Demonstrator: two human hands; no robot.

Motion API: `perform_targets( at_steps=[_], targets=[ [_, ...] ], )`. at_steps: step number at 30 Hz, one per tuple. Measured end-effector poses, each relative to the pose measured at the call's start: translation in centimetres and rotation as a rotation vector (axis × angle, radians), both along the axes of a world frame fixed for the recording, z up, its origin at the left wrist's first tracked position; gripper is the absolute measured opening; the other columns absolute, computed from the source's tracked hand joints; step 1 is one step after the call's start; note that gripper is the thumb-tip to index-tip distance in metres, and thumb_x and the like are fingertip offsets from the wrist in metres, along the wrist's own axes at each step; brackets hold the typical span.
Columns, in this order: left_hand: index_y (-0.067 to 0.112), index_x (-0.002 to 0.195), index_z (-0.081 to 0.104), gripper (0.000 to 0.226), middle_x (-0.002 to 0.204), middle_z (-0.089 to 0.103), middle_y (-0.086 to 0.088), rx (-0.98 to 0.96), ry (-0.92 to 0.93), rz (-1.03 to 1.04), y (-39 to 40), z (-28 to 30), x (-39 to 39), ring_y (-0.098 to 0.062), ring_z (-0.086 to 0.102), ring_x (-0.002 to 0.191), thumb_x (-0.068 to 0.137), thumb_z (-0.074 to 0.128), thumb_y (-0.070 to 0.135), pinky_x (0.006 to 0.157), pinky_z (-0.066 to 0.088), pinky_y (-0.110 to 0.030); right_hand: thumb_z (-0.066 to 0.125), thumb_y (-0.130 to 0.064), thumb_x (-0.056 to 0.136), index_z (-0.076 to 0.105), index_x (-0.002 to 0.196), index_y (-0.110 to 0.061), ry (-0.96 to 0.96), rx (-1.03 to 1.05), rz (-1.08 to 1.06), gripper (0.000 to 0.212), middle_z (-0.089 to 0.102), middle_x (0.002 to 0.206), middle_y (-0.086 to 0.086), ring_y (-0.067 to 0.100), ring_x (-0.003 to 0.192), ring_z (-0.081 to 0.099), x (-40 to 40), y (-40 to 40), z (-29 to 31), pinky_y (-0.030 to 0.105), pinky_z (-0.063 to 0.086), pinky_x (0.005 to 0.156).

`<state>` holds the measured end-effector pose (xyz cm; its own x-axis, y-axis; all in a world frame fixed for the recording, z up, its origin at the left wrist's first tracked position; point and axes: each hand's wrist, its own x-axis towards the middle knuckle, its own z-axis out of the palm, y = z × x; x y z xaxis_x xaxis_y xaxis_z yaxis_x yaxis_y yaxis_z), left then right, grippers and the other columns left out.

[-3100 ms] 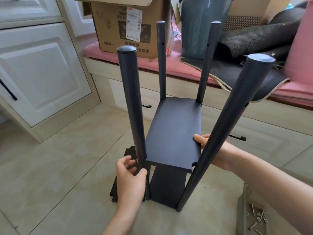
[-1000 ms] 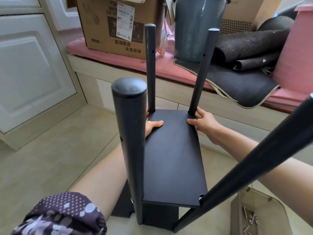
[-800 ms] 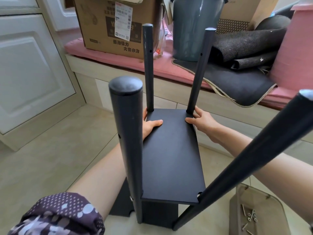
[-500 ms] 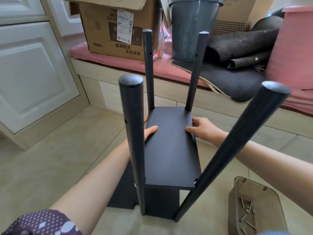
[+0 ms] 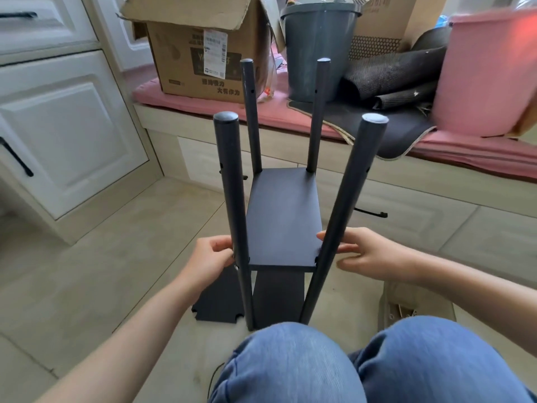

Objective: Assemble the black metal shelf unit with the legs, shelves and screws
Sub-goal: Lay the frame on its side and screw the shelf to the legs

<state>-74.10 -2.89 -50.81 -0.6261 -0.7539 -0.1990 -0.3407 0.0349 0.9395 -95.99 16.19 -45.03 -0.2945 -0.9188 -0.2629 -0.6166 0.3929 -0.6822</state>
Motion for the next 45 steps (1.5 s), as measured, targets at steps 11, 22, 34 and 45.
perform_targets(
  at_steps=[11,22,34,45],
  targets=[
    [0.026,0.146,0.009,0.092,0.140,0.034,0.010,-0.078,-0.127,-0.128,4.2,-1.6,-1.5,-0.009,0.036,0.128,0.086,0.077,0.019,0.105,0.034,-0.031,0.059,-0.029,0.097,0.052,0.101,-0.042,0.133,-0.085,-0.072,0.015,0.066,0.102,-0.014,0.012,0.099,0.066,0.7,-0.8,0.1,0.034,0.052,0.093],
    [0.022,0.151,0.019,0.084,0.123,0.047,0.014,-0.069,-0.084,0.121,2.0,-2.1,-3.8,-0.013,0.047,0.117,0.087,0.071,0.005,0.091,0.040,-0.023,0.058,-0.034,0.097,0.057,0.120,-0.020,0.127,-0.090,-0.049,0.027,0.071,0.106,0.002,0.018,0.095,0.067,0.7,-3.5,0.3,0.041,0.056,0.090],
    [0.022,0.104,0.070,0.027,0.089,0.073,0.018,0.603,0.195,0.005,6.8,-4.0,-9.4,0.010,0.067,0.076,0.099,0.057,0.045,0.071,0.046,-0.005,0.055,-0.030,0.097,0.050,0.090,-0.058,0.020,-0.181,-0.068,0.029,0.073,0.094,0.000,0.037,0.098,0.065,0.2,-2.6,-1.1,0.054,0.055,0.087],
    [0.013,0.125,0.068,0.051,0.120,0.070,-0.020,0.671,0.418,0.047,6.8,-6.8,-11.9,-0.024,0.069,0.098,0.096,0.050,0.051,0.078,0.054,-0.027,0.067,-0.022,0.090,0.062,0.098,-0.038,0.026,-0.207,-0.086,0.019,0.073,0.096,-0.017,-0.003,0.089,0.069,-1.1,-2.3,-1.1,0.028,0.055,0.089]
  ],
)
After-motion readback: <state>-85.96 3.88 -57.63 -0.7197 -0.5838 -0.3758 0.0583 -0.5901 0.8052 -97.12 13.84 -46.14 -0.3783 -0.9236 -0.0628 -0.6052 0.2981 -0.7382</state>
